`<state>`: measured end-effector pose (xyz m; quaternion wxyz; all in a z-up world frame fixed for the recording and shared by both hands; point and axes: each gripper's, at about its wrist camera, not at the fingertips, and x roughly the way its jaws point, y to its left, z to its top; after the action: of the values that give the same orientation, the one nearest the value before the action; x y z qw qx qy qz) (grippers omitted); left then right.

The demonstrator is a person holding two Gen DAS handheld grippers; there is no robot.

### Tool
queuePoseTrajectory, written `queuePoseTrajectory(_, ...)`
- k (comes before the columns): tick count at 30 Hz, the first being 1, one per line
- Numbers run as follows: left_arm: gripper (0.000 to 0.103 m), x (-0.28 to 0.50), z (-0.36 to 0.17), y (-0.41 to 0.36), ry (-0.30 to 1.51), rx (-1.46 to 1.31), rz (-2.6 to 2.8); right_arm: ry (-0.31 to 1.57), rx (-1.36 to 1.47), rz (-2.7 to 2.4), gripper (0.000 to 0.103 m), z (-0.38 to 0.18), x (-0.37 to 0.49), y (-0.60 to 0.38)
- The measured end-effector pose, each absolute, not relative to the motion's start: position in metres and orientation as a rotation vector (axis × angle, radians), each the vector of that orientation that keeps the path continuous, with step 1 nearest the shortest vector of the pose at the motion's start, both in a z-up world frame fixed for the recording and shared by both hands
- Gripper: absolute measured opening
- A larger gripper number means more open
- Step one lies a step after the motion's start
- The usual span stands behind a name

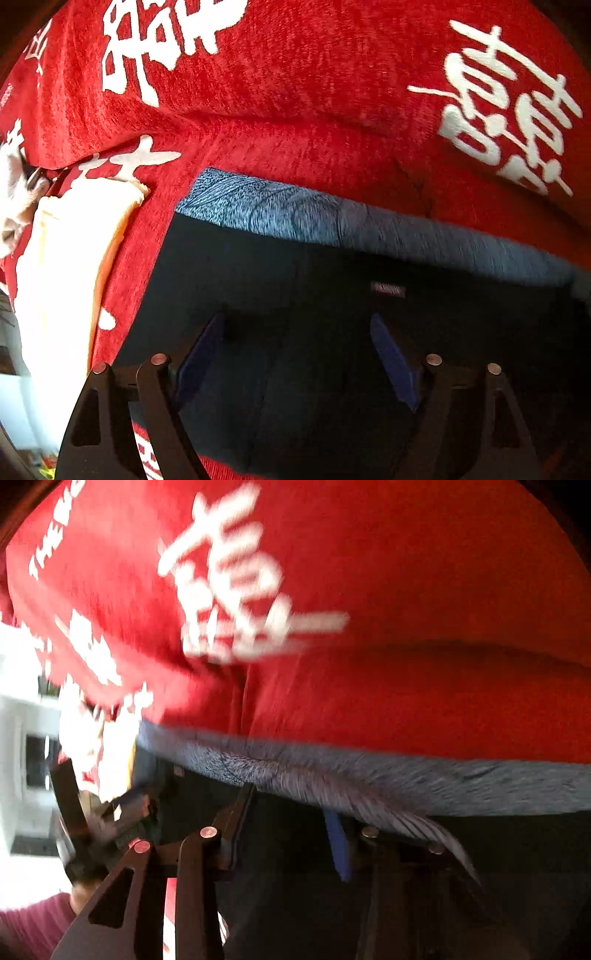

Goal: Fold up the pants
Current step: 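Lift the waistband with both grippers and fold it over toward the hems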

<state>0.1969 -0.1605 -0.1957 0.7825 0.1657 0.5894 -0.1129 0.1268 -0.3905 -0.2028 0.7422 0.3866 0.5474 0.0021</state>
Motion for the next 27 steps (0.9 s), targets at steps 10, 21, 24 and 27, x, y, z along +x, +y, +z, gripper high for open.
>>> queuePoseTrajectory(10, 0.081, 0.125, -0.149, -0.186, 1.327, 0.419, -0.445, 1.048, 1.022, -0.094, 0.061, -0.142, -0.009, -0.437)
queuePoseTrajectory(21, 0.081, -0.011, -0.137, -0.316, 1.369, 0.441, -0.977, 0.963, 1.300, -0.545, 0.063, -0.140, -0.249, -0.403)
queuePoseTrajectory(24, 0.081, -0.040, -0.139, -0.341, 1.409, 0.431, -1.063, 0.931, 1.363, -0.681, 0.063, -0.145, -0.310, -0.383)
queuePoseTrajectory(27, 0.081, -0.064, -0.142, -0.359, 1.425, 0.441, -1.121, 0.883, 1.430, -0.747, 0.063, -0.158, -0.353, -0.370)
